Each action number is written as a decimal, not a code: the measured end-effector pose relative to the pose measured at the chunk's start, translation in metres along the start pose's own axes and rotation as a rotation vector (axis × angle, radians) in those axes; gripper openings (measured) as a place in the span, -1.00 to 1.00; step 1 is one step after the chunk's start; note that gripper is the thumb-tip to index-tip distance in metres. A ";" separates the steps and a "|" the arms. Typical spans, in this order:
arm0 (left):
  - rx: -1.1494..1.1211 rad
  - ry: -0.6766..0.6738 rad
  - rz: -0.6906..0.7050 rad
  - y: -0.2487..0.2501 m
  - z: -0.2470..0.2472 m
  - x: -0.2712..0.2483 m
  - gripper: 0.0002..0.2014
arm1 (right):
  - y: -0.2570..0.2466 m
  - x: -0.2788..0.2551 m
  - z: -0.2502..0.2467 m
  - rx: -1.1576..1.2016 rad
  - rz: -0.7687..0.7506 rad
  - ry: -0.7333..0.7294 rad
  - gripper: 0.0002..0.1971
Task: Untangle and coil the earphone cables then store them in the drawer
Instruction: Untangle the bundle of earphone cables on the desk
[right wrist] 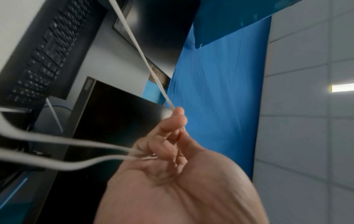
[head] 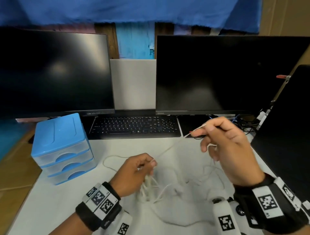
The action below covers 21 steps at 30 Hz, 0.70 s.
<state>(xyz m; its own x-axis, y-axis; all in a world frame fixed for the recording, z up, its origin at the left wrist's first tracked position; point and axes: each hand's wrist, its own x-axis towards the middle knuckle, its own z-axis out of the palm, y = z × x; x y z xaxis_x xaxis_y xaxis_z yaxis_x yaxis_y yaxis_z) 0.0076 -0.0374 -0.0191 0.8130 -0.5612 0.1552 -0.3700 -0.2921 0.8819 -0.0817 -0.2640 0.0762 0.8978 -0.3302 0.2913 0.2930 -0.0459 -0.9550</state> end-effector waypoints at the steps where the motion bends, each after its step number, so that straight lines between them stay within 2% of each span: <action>1: 0.038 0.029 -0.010 -0.007 -0.006 0.003 -0.84 | -0.002 0.002 -0.004 0.006 -0.014 0.038 -0.84; 6: 0.133 0.174 0.051 -0.010 -0.027 0.013 -0.91 | 0.002 0.004 -0.004 0.033 -0.057 0.118 -0.80; 9: 0.097 0.244 -0.019 -0.008 -0.043 0.016 -0.83 | 0.003 0.004 -0.004 0.028 -0.082 0.170 -0.81; 13: -0.016 0.135 -0.078 -0.004 -0.057 0.014 -0.79 | 0.013 0.012 -0.011 0.049 -0.034 0.244 -0.81; 15: -0.120 0.086 -0.075 0.000 -0.060 0.012 -0.84 | 0.022 0.018 -0.016 0.015 0.071 0.233 -0.82; 17: -0.189 0.064 -0.059 0.005 -0.059 0.011 -0.85 | 0.033 0.021 -0.018 -0.129 0.223 0.120 -0.92; 18: -0.197 0.049 -0.048 0.008 -0.057 0.010 -0.84 | 0.040 0.021 -0.017 -0.239 0.292 0.026 -0.90; 19: -0.200 0.035 -0.040 0.010 -0.053 0.010 -0.84 | 0.049 0.019 -0.016 -0.379 0.338 -0.074 -0.75; 21: -0.206 0.016 -0.033 0.015 -0.046 0.009 -0.85 | 0.058 0.010 -0.007 -0.622 0.296 -0.255 -0.41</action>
<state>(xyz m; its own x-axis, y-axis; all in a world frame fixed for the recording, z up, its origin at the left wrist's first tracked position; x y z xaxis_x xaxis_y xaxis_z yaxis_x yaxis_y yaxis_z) 0.0295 -0.0112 0.0160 0.8311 -0.5407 0.1300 -0.2445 -0.1452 0.9587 -0.0580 -0.2762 0.0238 0.9812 -0.1861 -0.0522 -0.1466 -0.5407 -0.8283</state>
